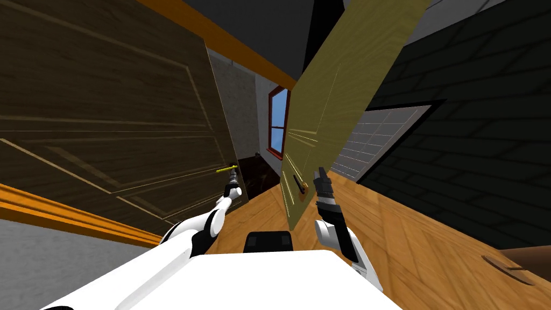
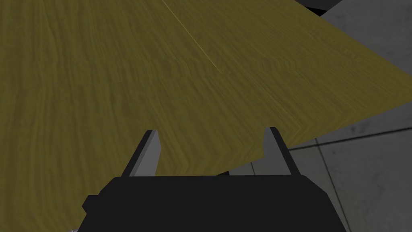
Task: Pull the door open
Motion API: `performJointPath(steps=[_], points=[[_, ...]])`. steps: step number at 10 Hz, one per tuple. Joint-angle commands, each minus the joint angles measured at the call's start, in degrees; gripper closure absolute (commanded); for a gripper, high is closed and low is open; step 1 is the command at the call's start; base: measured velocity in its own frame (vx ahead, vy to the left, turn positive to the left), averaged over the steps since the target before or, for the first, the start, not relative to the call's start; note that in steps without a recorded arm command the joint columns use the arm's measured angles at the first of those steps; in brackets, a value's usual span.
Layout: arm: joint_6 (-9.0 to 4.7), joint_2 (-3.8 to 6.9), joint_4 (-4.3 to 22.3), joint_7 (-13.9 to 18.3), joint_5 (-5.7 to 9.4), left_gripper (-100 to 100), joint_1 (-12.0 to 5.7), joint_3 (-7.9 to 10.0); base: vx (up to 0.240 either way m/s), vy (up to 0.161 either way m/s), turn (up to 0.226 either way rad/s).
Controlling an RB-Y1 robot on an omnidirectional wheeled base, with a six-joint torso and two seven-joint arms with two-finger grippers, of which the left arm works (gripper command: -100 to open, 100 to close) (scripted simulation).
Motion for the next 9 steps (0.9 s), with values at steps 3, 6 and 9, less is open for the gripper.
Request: performJointPath(steps=[3,6,9], points=[[0.52,-0.06,-1.7,-1.3,0.8,-100,1.07,2.01,0.129,0.104,-0.019],[0.36,0.29,-1.4,-2.0,1.36,-100,1.18,3.39,0.16,0.133,0.042],[0.49,0.37,-1.5,-2.2,1.5,-100,1.2,3.72,0.143,0.087,0.059]])
